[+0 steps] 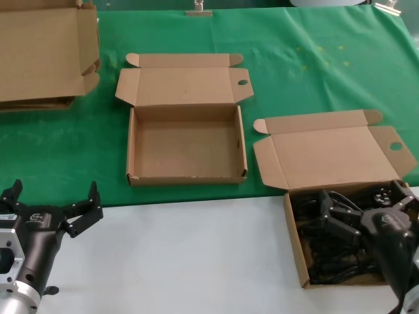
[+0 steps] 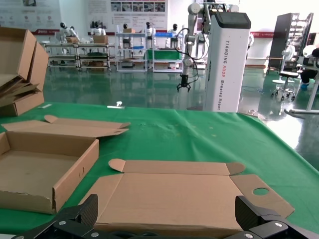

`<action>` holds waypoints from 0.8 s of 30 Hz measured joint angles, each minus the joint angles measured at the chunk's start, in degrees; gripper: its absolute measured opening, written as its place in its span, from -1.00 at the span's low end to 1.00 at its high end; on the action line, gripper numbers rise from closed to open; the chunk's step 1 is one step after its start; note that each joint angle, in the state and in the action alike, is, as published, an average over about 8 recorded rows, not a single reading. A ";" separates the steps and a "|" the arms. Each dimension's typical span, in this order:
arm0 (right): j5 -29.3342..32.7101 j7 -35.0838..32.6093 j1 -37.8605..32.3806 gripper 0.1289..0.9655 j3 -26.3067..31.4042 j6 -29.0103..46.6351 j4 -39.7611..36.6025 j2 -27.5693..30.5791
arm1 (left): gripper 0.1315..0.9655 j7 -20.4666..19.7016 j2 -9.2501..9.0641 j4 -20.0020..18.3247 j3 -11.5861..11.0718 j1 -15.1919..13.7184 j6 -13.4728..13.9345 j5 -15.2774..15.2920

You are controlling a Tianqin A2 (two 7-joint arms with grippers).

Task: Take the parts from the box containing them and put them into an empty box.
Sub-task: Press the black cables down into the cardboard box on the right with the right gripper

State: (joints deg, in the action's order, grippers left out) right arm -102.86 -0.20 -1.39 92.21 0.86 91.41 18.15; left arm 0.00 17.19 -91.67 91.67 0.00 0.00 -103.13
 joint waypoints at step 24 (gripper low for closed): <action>0.00 0.00 0.00 1.00 0.00 0.00 0.00 0.00 | 1.00 0.00 0.00 0.00 0.00 0.00 0.00 0.00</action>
State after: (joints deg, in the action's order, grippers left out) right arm -102.86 -0.20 -1.39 92.21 0.86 91.41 18.15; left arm 0.00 17.19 -91.67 91.67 0.00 0.00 -103.13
